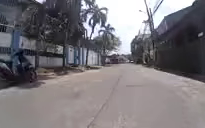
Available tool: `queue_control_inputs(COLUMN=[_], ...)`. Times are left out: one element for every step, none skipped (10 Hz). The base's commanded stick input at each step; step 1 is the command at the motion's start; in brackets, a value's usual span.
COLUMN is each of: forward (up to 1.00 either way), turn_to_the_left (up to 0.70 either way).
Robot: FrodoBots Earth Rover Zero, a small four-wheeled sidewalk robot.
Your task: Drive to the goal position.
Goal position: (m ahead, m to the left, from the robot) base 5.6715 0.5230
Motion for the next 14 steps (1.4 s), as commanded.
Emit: queue_control_inputs(forward=[0.97, 0.97, 0.97, 0.97, 0.97, 0.97, 0.97, 0.97, 0.97, 0.97, 0.97, 0.97, 0.97, 0.97], turn_to_the_left=[0.00, 0.00, -0.04, -0.23, -0.34, -0.39, -0.29, -0.09, -0.04, 0.00, 0.00, 0.00, 0.00, 0.00])
